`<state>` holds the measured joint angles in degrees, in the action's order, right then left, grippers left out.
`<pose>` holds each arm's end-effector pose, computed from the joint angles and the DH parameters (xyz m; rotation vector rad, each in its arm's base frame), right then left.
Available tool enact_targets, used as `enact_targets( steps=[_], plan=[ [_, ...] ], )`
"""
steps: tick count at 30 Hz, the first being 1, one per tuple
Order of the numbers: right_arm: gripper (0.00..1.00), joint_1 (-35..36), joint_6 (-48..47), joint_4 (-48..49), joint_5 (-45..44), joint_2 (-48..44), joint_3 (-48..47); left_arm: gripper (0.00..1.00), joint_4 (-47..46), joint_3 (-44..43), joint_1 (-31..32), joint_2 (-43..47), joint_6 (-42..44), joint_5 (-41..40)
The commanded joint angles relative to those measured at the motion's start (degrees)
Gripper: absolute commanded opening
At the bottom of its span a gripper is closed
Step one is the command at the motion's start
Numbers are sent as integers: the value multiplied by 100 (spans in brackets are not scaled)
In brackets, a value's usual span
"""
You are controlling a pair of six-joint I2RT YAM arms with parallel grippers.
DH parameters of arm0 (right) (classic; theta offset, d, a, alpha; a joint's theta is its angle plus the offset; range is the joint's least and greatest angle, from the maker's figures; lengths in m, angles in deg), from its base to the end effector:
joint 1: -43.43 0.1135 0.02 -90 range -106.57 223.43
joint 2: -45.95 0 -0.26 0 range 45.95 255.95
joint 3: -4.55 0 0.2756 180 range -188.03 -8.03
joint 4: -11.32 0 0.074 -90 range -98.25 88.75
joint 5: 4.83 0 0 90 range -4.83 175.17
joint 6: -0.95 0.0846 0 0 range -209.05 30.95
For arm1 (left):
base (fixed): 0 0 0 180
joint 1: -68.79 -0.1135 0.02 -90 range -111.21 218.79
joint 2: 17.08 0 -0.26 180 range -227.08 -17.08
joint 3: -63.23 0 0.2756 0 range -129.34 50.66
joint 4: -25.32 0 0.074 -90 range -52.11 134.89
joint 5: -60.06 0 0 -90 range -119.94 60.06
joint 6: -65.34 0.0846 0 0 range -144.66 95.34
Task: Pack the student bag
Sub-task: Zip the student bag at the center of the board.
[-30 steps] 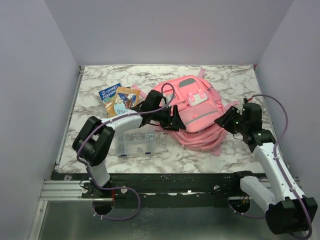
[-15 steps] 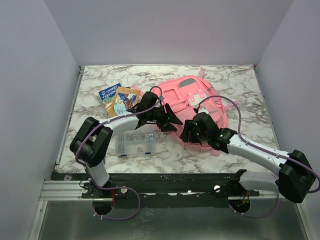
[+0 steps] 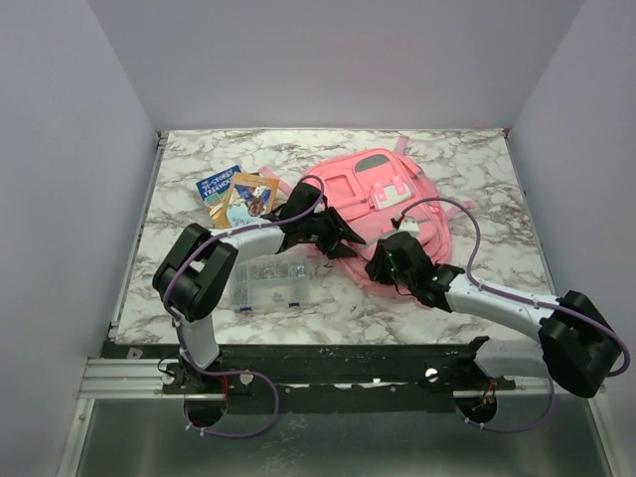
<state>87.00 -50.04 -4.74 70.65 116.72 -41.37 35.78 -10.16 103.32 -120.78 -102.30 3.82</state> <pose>0.2336 0.1930 0.1411 0.0422 2.3017 0.4726 0.3266 -0.2818 0.1328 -0.6494 2.6759 -1.4987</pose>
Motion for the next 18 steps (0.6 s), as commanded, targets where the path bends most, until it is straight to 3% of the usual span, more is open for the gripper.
enact_targets(
  steps=[1,6,18],
  plan=[
    [34,63,48,771,-374,223,92,45,-38,-198,80,-229,-233,-206],
    [36,186,-103,732,-461,462,-70,42,-40,-288,57,-441,-195,-248],
    [40,187,476,737,-282,-26,317,26,-46,-140,-42,-464,36,-180]
  ],
)
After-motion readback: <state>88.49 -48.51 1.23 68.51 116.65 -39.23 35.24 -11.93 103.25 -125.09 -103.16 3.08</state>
